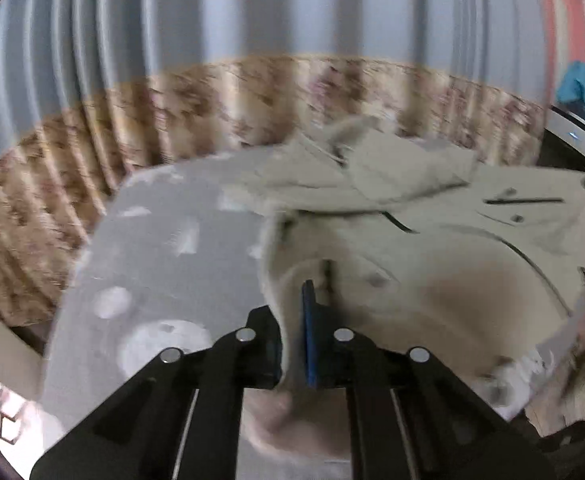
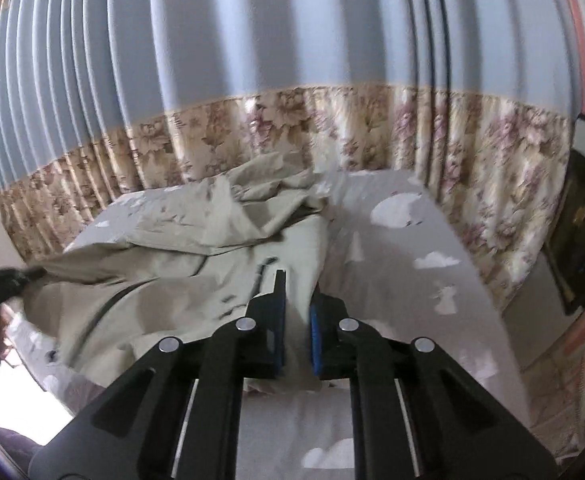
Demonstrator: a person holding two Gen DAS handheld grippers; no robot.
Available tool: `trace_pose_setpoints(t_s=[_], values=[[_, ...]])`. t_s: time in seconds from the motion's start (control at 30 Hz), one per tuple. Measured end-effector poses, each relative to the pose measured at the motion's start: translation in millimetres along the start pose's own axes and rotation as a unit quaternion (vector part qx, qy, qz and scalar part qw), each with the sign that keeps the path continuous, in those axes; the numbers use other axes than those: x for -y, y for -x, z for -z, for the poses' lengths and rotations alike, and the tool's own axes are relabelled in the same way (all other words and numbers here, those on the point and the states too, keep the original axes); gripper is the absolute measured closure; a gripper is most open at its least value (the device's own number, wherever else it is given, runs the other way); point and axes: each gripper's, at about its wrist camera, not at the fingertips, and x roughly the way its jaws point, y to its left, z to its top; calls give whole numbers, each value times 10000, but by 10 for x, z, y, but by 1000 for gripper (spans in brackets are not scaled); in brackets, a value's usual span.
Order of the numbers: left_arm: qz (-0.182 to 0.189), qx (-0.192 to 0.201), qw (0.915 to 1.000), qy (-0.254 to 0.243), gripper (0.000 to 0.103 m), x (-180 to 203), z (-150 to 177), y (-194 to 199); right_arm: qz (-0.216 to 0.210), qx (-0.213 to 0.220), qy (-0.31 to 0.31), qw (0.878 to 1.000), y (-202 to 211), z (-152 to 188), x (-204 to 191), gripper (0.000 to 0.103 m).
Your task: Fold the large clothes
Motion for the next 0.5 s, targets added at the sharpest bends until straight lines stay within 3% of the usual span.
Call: trace_pose_setpoints(t_s=[0.07,0.1,0.13,0.2,0.23,0.5], values=[[141,-238,9995,140,91,-116,-21,6,66,-132,-27,9999,-18,52,82,92],[75,-180,9996,211,86,-164,-11,45,69,-227,-75,9997,-36,97,126,86],[-80,-134,9996,230,71,-194,12,89,125,-347,-99,9993,-64,138,145,79],[-319,-154,9991,220,53,-270,54,142,419,-435,155,9981,-13,236,121,38],[-364,-133,9989,276,48,-302,54,151,516,-351,210,9978,30,250,129,33],[-401,66,9981,459,34,-381,-153,14,420,-111,20,9991,-102,80,144,33]])
